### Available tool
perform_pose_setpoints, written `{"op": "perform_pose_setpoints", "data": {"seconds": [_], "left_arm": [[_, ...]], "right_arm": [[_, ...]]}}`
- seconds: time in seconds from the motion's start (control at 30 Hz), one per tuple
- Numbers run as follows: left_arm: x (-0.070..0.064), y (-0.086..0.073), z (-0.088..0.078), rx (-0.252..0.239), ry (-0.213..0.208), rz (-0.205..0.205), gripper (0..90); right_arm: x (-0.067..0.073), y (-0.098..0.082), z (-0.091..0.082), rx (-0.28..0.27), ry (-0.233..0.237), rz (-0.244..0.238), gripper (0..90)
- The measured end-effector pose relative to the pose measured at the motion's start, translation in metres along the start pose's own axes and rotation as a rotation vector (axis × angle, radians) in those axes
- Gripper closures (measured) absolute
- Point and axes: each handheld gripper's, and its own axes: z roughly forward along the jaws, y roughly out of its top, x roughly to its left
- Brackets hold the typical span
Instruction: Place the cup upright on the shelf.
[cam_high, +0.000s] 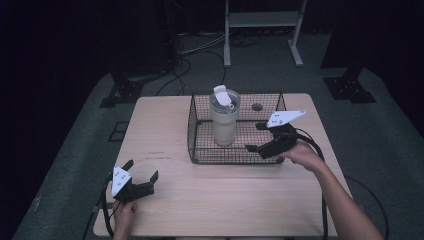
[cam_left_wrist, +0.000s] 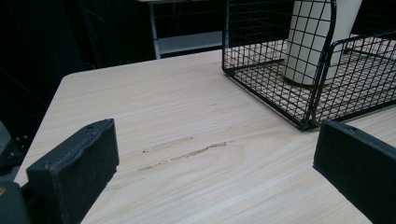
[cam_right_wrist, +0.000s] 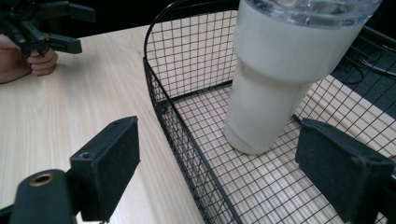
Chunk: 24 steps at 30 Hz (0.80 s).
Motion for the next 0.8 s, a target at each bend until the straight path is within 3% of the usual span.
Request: {"op": "perform_pose_setpoints", "data": {"seconds": [0.8], "left_arm": [[0.000, 0.000, 0.000, 0.004, 0.003, 0.002, 0.0]], "right_arm": [[0.017, -0.032, -0.016, -0.024, 0.022, 0.034, 13.1]]}}
